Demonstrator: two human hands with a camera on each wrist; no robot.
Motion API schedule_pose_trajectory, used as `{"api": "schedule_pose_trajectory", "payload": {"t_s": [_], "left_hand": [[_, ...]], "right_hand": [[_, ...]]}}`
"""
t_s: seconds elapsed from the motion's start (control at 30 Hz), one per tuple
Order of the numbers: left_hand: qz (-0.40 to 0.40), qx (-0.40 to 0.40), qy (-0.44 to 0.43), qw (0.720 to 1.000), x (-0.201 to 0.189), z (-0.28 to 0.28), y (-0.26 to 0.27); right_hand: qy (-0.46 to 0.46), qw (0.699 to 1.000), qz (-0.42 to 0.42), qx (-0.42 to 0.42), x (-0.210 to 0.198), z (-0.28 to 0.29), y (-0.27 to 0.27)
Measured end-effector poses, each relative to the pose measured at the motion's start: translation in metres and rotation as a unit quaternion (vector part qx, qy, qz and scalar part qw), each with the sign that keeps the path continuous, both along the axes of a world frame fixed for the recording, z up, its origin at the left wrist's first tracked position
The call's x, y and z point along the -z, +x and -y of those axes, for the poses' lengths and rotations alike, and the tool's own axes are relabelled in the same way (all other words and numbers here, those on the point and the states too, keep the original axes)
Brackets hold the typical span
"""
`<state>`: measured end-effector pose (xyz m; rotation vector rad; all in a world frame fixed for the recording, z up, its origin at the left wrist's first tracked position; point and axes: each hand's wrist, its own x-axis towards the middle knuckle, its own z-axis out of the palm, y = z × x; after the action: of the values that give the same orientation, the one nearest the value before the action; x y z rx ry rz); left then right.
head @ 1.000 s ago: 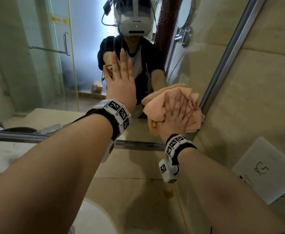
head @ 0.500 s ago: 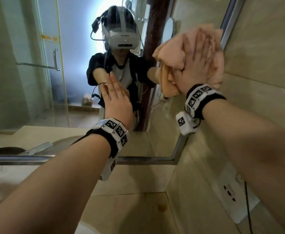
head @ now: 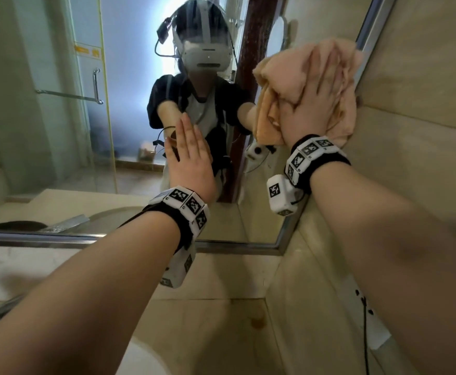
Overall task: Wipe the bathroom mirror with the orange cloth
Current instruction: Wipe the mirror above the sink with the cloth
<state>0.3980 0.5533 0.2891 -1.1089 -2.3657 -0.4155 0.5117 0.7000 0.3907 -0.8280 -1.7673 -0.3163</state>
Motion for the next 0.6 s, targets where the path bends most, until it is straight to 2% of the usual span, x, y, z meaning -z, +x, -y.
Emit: {"api": "schedule_pose_trajectory", "payload": {"t_s": [0.2, 0.43, 0.6], "left_hand": [[-0.018, 0.044, -0.002, 0.999, 0.028, -0.008, 0.008], [-0.032, 0.061, 0.029, 0.997, 0.049, -0.009, 0.001], [-0.046, 0.055, 0.0, 0.997, 0.084, -0.002, -0.002]], "right_hand": [[-0.054, 0.998, 0.017, -0.011, 0.078, 0.007, 0.002], [-0.085, 0.993, 0.078, 0.014, 0.163, 0.01, 0.007], [-0.144, 0.984, 0.102, 0.002, 0.209, 0.012, 0.012]]}}
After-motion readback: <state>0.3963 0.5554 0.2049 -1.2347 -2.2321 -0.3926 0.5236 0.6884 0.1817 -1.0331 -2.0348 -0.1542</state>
